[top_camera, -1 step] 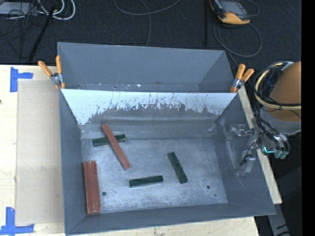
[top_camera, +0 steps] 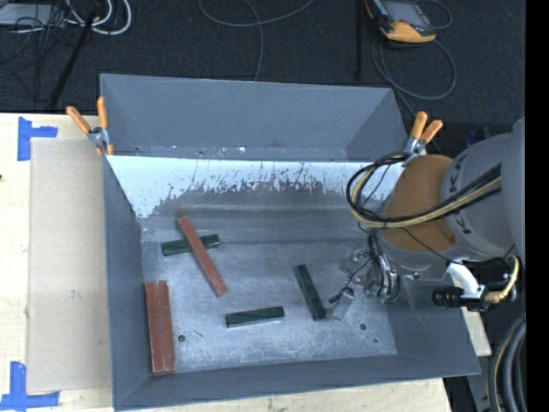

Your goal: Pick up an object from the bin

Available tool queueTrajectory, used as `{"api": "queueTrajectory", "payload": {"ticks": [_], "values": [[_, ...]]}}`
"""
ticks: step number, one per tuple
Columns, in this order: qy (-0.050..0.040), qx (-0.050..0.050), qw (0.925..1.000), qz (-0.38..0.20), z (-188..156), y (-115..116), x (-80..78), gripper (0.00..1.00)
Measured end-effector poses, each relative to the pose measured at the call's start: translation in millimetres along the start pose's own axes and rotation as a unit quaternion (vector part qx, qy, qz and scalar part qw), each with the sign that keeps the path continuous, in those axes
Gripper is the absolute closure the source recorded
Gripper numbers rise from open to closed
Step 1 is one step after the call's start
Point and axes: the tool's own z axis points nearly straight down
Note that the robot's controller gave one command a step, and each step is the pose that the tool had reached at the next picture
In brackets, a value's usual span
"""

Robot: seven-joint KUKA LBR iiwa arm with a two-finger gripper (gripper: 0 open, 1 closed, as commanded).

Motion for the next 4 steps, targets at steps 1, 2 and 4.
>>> {"api": "queueTrajectory", "payload": {"ticks": [1, 2, 4], "values": [[-0.0020, -0.001, 0.9952, -0.097, -30.6, 47.7, 68.2, 0.00], [-0.0042, 0.000, 0.9738, -0.227, -30.7, 26.2, 25.7, 0.00], [-0.0040, 0.002, 0.7368, -0.676, -0.8, 43.4, 10.3, 0.00]]}}
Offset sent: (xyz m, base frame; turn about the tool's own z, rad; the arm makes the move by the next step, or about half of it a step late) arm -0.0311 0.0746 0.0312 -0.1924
